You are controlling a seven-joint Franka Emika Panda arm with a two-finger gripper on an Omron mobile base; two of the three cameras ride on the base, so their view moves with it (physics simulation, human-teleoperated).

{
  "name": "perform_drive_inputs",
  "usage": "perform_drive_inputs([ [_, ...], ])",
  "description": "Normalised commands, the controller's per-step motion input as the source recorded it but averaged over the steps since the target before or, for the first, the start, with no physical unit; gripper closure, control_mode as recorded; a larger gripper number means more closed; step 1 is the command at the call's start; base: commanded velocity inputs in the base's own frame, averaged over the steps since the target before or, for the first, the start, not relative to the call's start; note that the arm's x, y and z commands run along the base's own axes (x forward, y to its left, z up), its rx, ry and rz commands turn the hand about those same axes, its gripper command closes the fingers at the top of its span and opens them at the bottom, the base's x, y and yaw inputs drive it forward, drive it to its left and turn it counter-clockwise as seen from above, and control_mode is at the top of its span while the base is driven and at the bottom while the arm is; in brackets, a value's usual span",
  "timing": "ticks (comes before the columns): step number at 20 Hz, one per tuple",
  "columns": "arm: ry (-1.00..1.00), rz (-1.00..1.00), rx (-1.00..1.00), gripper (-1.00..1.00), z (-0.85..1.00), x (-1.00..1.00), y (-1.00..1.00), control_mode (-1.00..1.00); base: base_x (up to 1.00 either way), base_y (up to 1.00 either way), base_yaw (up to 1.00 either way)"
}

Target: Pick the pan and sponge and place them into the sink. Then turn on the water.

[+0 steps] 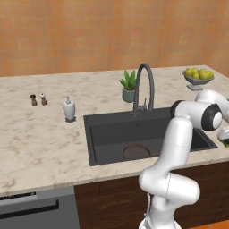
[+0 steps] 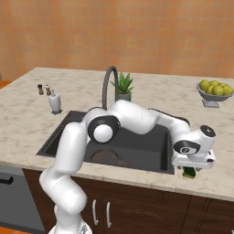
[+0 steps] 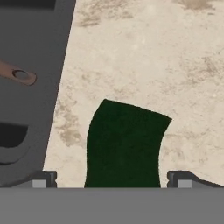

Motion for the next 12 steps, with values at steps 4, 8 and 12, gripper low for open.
perform_drive_inputs([
  [4,0.00,0.00,0.00,-1.00,-0.39,0.00,-0.24,-1.00,0.00,0.00,0.00],
  [8,0.04,0.00,-0.08,-1.00,-0.76,0.00,0.30,-1.00,0.00,0.00,0.00],
  [12,0.03,0.00,-0.18,1.00,-0.96,0.00,0.74,-1.00,0.00,0.00,0.00],
])
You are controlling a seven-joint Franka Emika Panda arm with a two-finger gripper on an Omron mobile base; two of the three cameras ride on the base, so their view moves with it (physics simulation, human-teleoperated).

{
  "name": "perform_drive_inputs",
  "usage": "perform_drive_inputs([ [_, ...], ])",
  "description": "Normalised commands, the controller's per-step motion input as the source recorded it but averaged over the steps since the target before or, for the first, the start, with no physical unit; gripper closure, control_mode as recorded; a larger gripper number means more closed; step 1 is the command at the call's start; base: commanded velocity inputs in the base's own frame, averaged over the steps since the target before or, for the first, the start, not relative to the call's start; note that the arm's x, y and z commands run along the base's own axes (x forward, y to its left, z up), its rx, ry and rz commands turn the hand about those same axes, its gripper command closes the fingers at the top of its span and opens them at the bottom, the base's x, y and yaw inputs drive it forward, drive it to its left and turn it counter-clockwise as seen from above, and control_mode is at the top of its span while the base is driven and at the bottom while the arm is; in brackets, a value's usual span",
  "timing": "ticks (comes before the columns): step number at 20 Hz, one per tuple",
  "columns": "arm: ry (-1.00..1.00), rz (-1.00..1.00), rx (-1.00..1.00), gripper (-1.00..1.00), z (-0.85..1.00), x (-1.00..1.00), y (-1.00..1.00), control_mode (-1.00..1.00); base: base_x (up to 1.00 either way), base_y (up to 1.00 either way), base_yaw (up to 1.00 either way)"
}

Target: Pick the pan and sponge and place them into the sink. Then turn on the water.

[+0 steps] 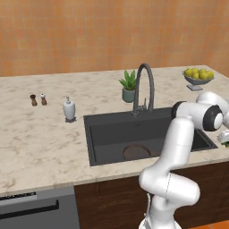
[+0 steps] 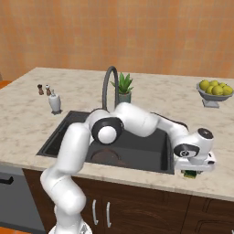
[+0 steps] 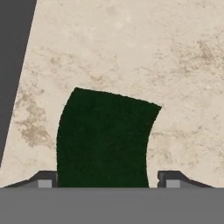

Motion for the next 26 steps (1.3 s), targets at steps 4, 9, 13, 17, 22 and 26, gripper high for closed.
perform_drive_inputs([
  [4,-0.02,0.00,-0.02,1.00,-0.38,-0.31,0.72,-1.00,0.00,0.00,0.00],
  [9,-0.02,0.00,0.01,1.00,0.53,-0.50,0.80,-1.00,0.00,0.00,0.00],
  [13,0.01,0.02,0.00,1.00,0.85,-0.21,0.97,-1.00,0.00,0.00,0.00],
  [17,0.02,0.20,0.06,1.00,0.48,0.01,1.00,-1.00,0.00,0.00,0.00],
  [22,0.00,0.26,0.01,1.00,0.09,0.09,1.00,-1.00,0.00,0.00,0.00],
  [26,0.00,0.30,0.00,1.00,0.01,0.19,0.64,-1.00,0.00,0.00,0.00],
])
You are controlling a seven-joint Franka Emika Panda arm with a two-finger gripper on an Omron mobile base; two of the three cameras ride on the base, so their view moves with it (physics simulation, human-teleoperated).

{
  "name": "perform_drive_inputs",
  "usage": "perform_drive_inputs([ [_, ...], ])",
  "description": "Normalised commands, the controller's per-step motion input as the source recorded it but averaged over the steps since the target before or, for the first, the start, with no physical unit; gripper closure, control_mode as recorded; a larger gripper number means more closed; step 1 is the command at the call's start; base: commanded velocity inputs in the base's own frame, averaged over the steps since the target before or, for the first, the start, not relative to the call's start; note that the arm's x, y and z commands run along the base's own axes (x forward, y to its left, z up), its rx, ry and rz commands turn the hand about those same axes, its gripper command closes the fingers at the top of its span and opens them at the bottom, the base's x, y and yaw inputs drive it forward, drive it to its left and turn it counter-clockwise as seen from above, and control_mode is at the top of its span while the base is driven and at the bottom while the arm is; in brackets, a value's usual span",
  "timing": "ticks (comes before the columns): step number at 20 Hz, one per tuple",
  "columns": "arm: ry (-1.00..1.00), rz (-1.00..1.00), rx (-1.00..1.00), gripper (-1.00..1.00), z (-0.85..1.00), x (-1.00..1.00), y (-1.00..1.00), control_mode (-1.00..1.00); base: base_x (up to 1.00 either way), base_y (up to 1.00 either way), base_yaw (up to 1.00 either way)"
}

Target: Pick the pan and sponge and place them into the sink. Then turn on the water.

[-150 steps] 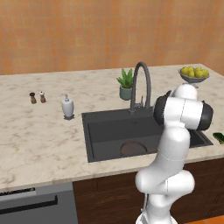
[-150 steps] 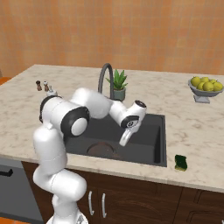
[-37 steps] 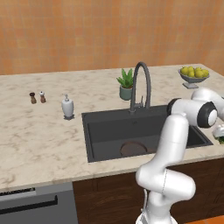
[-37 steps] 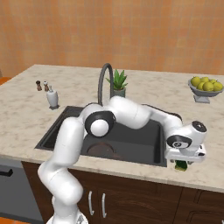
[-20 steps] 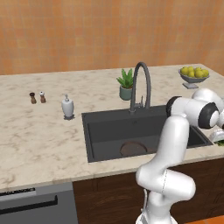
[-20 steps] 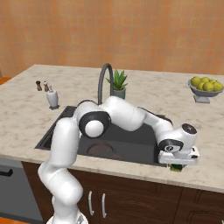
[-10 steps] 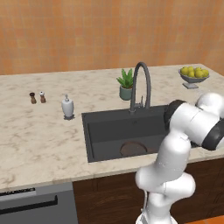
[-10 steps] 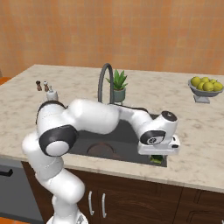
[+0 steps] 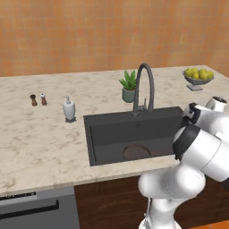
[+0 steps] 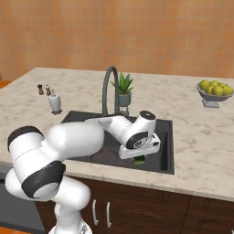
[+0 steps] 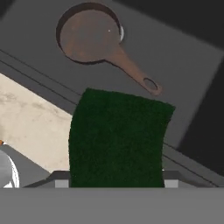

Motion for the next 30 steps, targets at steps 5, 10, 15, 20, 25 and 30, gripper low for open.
perform_drive_inputs([
  [5,0.02,0.26,0.04,1.00,-0.03,0.55,0.33,-1.00,0.00,0.00,0.00],
  [10,0.13,0.10,0.00,1.00,0.00,0.57,0.05,-1.00,0.00,0.00,0.00],
  [15,0.03,0.13,0.03,1.00,-0.17,0.57,0.00,-1.00,0.00,0.00,0.00],
  [20,0.00,0.16,0.03,1.00,-0.30,0.50,0.00,-1.00,0.00,0.00,0.00],
  [25,0.00,0.14,0.04,1.00,-0.47,0.31,0.00,-1.00,0.00,0.00,0.00],
  [30,-0.01,0.07,0.00,1.00,-0.51,0.24,0.01,-1.00,0.00,0.00,0.00],
])
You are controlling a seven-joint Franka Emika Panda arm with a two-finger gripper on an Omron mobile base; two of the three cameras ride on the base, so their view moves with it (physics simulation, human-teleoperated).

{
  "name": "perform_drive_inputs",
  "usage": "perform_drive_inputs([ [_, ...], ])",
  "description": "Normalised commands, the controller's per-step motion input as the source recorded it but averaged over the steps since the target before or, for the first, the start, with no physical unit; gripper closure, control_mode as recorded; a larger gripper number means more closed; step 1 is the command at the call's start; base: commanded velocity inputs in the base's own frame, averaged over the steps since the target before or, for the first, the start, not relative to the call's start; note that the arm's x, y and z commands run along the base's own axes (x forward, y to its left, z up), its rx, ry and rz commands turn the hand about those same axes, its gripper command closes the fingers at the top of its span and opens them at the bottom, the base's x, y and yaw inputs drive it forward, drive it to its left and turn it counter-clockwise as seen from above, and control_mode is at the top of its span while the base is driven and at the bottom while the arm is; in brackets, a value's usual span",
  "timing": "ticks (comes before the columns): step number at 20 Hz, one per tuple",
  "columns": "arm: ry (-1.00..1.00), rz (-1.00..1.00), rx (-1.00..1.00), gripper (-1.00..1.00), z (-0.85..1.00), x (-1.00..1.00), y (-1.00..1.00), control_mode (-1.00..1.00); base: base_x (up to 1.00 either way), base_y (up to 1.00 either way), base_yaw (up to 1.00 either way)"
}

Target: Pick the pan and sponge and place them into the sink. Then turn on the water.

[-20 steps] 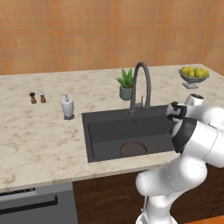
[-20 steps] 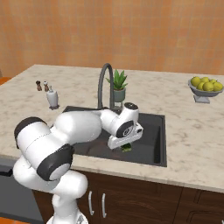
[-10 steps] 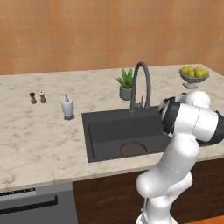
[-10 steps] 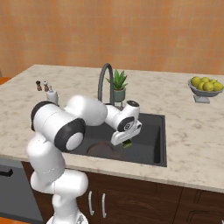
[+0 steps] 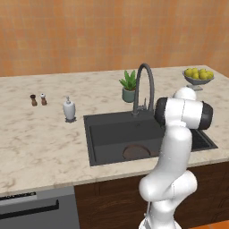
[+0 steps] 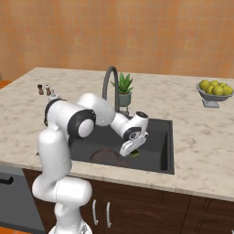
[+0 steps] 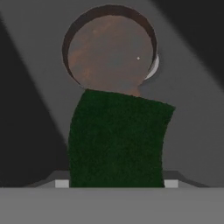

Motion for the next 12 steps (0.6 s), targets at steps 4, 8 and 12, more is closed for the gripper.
perform_drive_inputs([
  [4,0.00,0.05,0.00,1.00,-0.52,0.27,0.00,-1.00,0.00,0.00,0.00],
  [8,0.00,0.07,0.02,1.00,-0.54,0.35,0.00,-1.00,0.00,0.00,0.00],
  [12,0.00,0.07,0.02,1.00,-0.62,0.38,0.00,-1.00,0.00,0.00,0.00],
])
